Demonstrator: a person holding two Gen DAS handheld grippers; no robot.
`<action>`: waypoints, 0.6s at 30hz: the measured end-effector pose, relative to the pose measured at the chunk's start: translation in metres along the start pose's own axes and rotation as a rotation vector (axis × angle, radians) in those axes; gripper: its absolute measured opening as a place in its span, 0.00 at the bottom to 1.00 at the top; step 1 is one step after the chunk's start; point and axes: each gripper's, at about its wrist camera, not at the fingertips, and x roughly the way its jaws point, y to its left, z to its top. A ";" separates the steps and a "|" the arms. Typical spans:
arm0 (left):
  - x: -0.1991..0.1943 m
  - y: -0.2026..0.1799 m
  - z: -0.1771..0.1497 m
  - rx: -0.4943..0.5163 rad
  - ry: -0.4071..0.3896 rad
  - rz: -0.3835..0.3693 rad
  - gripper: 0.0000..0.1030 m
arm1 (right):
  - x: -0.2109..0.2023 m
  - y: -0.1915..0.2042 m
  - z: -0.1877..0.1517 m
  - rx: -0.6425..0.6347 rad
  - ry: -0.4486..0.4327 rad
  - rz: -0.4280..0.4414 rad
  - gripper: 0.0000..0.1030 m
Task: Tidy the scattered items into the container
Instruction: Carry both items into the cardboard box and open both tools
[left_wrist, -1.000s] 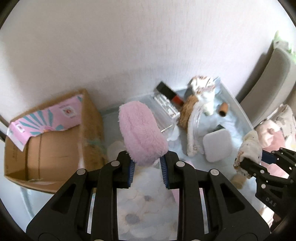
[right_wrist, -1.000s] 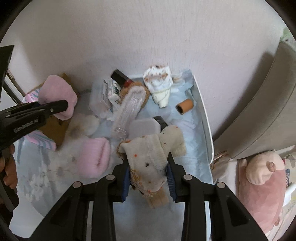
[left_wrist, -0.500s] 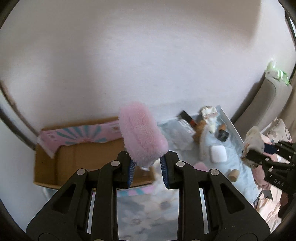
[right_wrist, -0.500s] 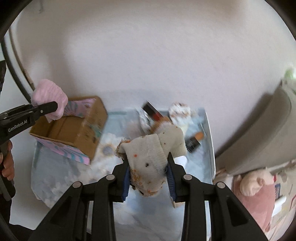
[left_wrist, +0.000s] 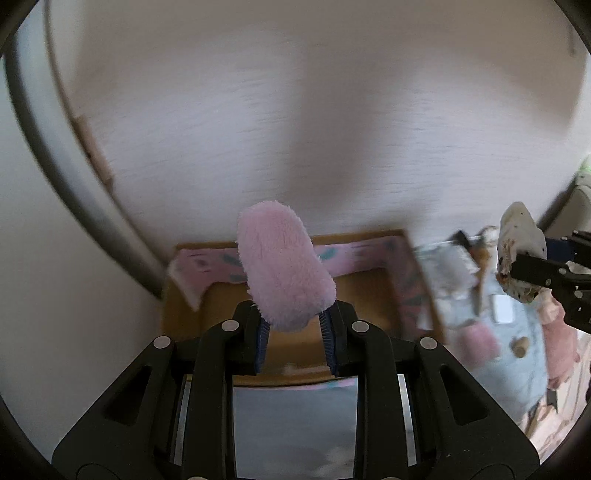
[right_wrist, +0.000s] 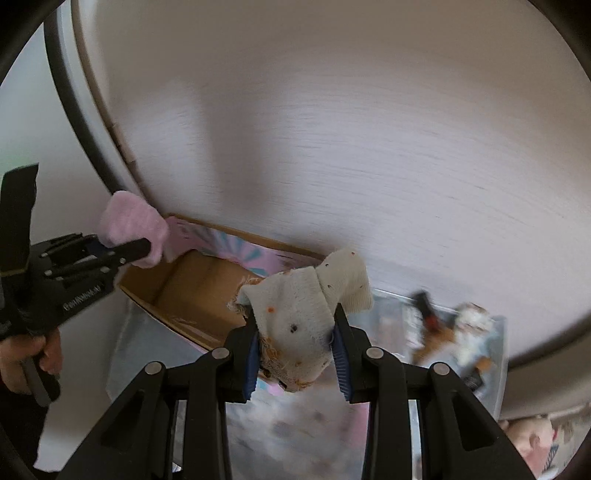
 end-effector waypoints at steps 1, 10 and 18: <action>0.004 0.007 0.000 -0.006 0.000 0.016 0.21 | 0.008 0.005 0.004 -0.004 0.012 0.011 0.30; 0.058 0.065 -0.010 -0.070 0.093 0.079 0.21 | 0.104 0.059 0.030 -0.040 0.142 0.076 0.30; 0.082 0.071 -0.018 -0.085 0.149 0.044 0.21 | 0.140 0.071 0.029 -0.005 0.190 0.087 0.30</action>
